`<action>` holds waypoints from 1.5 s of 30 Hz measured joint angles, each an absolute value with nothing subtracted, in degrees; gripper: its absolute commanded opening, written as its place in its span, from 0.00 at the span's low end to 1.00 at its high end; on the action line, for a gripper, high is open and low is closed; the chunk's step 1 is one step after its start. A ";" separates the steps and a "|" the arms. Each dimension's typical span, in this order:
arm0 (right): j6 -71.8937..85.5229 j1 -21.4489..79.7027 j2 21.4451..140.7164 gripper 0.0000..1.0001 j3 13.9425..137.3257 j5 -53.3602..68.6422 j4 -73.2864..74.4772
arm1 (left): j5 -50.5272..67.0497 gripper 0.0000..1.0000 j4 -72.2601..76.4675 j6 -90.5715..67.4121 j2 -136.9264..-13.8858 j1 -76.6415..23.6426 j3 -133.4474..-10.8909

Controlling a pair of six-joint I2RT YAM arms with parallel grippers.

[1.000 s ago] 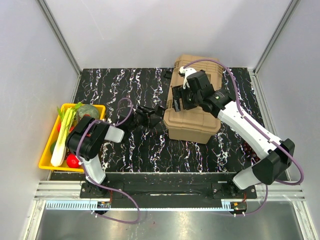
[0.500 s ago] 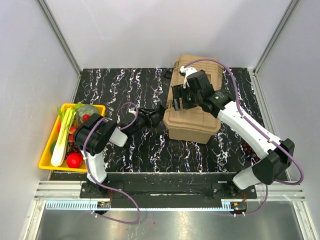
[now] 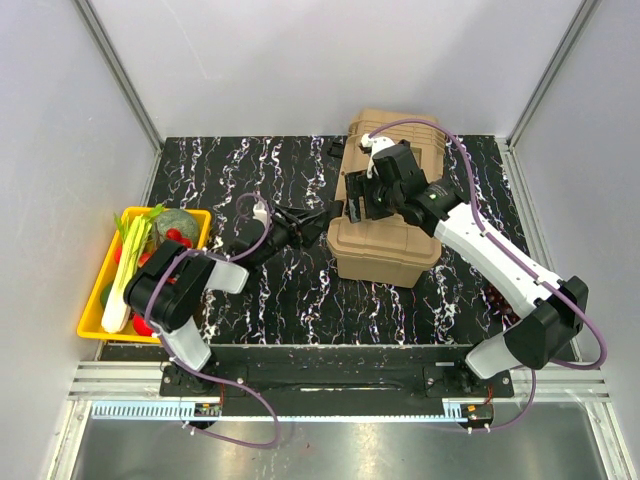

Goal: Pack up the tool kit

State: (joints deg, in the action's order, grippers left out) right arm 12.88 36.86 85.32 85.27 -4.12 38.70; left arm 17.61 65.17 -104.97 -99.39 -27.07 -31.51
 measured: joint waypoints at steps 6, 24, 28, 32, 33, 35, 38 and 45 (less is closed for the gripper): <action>13.23 36.86 85.32 0.80 85.14 -5.26 38.72 | 18.65 0.61 49.91 -95.66 -94.02 -27.35 -35.88; 13.08 37.19 86.61 0.65 85.14 -7.99 37.78 | 14.94 0.72 8.78 -80.84 -93.97 -26.92 -51.70; 12.27 38.30 87.35 0.61 85.17 -9.91 36.84 | 14.55 0.72 5.17 -78.52 -93.97 -26.92 -53.49; 12.05 39.00 87.59 0.59 85.14 -11.94 36.82 | 13.74 0.72 3.36 -76.75 -93.93 -27.00 -54.41; 12.08 39.05 87.59 0.58 85.14 -12.05 36.82 | 13.19 0.73 2.70 -76.20 -93.80 -27.11 -54.70; 12.32 39.18 87.61 0.57 85.03 -12.60 36.73 | 11.68 0.73 0.69 -74.54 -93.43 -27.44 -55.68; 12.62 39.27 87.57 0.54 84.90 -13.26 36.62 | 8.29 0.74 -5.08 -70.17 -92.86 -28.01 -58.94; 13.93 39.33 87.29 0.48 84.31 -15.25 36.18 | 0.51 0.72 -20.40 -57.58 -91.77 -29.19 -67.94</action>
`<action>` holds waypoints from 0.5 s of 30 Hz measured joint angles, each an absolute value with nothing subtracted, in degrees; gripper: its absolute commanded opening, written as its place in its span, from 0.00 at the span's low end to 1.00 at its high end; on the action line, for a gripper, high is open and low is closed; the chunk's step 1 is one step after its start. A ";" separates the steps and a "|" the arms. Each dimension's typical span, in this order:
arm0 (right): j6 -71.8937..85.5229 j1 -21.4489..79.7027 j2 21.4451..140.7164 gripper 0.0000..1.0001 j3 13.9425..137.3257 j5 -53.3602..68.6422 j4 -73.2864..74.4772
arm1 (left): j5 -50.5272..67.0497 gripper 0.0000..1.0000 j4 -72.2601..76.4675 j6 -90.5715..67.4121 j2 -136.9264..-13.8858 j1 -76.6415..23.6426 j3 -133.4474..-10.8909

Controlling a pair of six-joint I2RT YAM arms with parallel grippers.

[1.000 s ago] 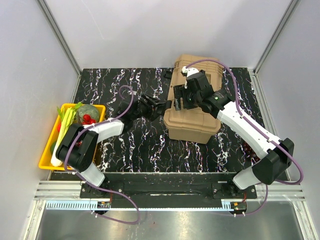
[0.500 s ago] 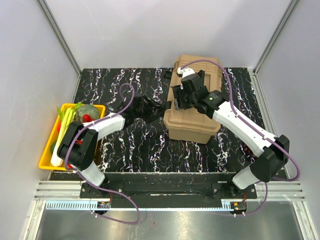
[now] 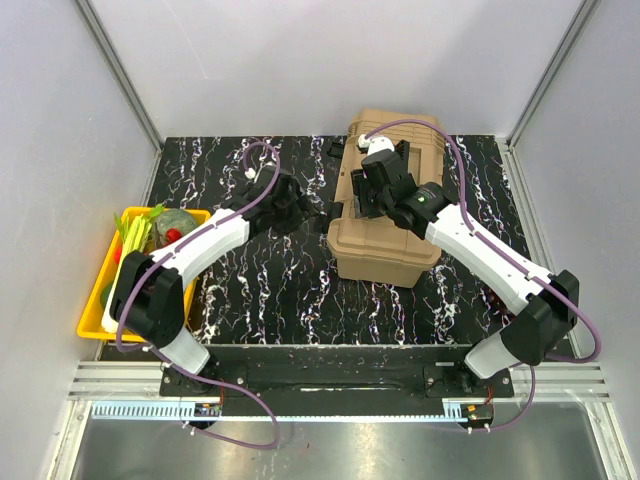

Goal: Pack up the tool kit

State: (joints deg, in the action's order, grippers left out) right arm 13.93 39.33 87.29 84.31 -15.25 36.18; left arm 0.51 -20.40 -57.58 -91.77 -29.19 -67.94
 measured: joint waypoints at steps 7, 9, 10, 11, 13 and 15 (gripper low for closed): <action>15.38 39.35 86.98 0.48 83.79 -15.90 35.66 | -3.73 0.54 -30.65 -49.34 -90.06 -29.08 -69.43; 15.53 39.35 86.74 0.48 83.35 -15.97 35.24 | -3.46 0.52 -32.32 -46.87 -90.11 -29.10 -69.43; 15.57 39.35 86.63 0.48 83.15 -15.99 35.05 | -3.25 0.50 -32.93 -45.87 -90.17 -29.19 -69.67; 15.66 39.35 86.52 0.48 82.98 -15.99 34.85 | -3.07 0.48 -33.45 -44.95 -90.39 -29.19 -70.13; 15.75 39.35 86.28 0.47 82.54 -15.99 34.48 | -2.63 0.46 -33.89 -43.00 -91.31 -29.19 -71.85; 15.81 39.33 86.15 0.47 82.28 -16.01 34.26 | -2.28 0.45 -34.17 -40.93 -92.82 -29.19 -74.67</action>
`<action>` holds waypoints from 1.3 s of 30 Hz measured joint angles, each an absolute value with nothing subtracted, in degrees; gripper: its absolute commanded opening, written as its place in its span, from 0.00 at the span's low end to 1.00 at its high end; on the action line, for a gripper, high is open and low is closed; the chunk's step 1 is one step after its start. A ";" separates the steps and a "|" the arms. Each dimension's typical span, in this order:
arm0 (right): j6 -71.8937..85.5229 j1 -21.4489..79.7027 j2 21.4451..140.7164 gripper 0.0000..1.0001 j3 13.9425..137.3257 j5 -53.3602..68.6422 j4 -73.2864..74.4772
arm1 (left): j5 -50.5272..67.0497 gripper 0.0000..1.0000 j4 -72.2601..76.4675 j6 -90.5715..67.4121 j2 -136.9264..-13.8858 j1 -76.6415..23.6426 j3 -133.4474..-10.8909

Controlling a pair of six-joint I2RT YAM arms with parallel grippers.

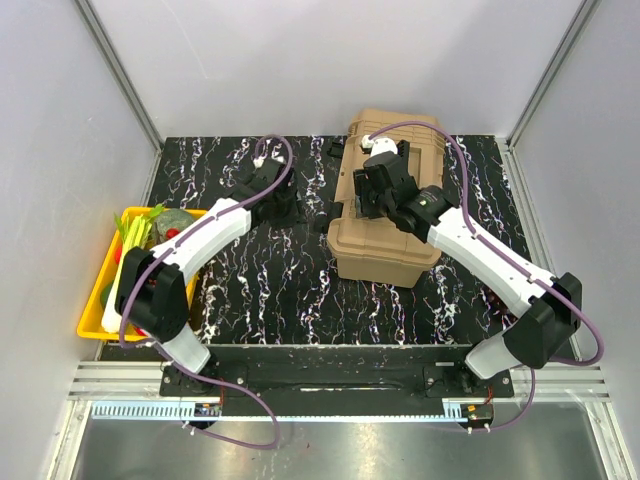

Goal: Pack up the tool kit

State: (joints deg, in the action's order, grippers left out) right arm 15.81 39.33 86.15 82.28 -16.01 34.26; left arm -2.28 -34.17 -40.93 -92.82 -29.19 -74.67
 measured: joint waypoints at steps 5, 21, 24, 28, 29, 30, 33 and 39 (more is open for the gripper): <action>15.86 39.33 85.78 0.47 81.62 -16.03 33.98 | -0.47 0.36 -34.11 -36.82 -95.79 -29.21 -79.31; 15.86 39.33 85.43 0.46 80.95 -16.05 33.21 | 2.26 0.13 -37.08 -30.37 -100.68 -31.03 -82.17; 15.86 39.33 85.45 0.46 80.95 -16.05 33.21 | 2.68 0.12 -36.60 -29.50 -100.84 -31.44 -83.07; 15.81 39.33 85.45 0.45 80.90 -16.05 33.21 | 2.81 0.11 -36.51 -28.49 -102.08 -31.57 -84.27; 15.79 39.33 85.45 0.45 80.88 -16.05 33.21 | 2.79 0.10 -36.45 -28.25 -102.61 -31.55 -84.55; 15.77 39.33 85.45 0.45 80.84 -16.05 33.17 | 2.79 0.10 -36.47 -28.01 -103.07 -31.55 -84.75; 15.73 39.33 85.38 0.45 80.55 -16.03 32.80 | 2.94 0.08 -36.49 -27.42 -104.14 -31.55 -84.84; 15.46 39.33 85.52 0.45 79.99 -15.75 32.21 | 4.19 0.07 -35.90 -26.15 -104.64 -31.55 -84.73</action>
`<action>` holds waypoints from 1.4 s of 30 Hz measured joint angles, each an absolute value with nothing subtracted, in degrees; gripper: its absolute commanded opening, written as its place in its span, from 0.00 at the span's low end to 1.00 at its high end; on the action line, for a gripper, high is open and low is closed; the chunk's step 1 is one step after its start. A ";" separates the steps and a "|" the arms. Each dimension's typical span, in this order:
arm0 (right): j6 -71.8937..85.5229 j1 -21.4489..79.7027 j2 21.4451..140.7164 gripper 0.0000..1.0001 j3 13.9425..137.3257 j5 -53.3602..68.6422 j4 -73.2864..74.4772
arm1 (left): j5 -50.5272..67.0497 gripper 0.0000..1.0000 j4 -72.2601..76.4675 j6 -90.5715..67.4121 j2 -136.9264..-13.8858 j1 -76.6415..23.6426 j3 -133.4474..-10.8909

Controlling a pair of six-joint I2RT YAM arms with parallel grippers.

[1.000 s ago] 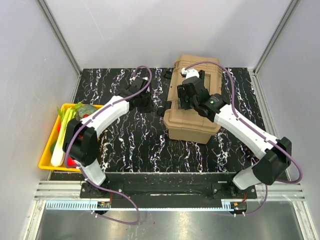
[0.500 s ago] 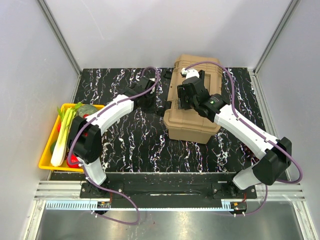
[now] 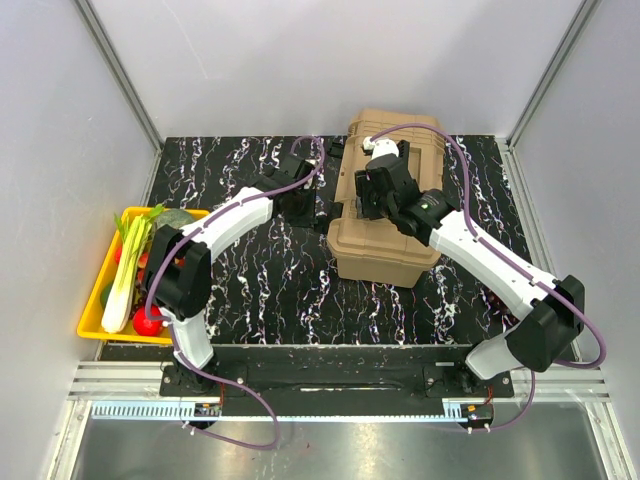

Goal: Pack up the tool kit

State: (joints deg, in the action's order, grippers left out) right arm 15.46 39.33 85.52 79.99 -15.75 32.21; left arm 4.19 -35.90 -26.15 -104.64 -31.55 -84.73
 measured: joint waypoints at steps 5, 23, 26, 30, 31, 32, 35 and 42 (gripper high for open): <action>15.09 39.31 85.67 0.45 79.53 -15.44 31.73 | 5.23 0.07 -34.81 -24.36 -104.99 -31.55 -84.25; 13.02 38.70 85.60 0.42 77.91 -13.78 30.13 | 4.27 0.00 -31.73 -25.58 -108.53 -32.40 -83.35; 13.02 38.57 85.58 0.42 77.82 -13.50 30.02 | 5.50 0.00 -27.77 -28.25 -108.53 -32.51 -80.73; 13.04 38.54 85.41 0.42 77.54 -13.39 29.71 | 8.88 0.00 -19.03 -32.49 -108.62 -33.50 -76.09; 13.04 38.54 85.36 0.42 77.52 -13.43 29.74 | 9.10 0.00 -17.41 -32.99 -108.64 -33.95 -75.29; 13.06 38.52 85.30 0.42 77.45 -13.41 29.65 | 9.45 0.00 -16.29 -33.17 -108.64 -33.87 -74.74; 13.06 38.52 85.21 0.42 77.32 -13.41 29.52 | 10.28 0.00 -14.24 -33.52 -108.64 -33.78 -73.84; 13.58 38.52 84.88 0.47 77.38 -13.74 29.50 | 8.25 0.04 -11.31 -35.22 -107.50 -33.87 -71.64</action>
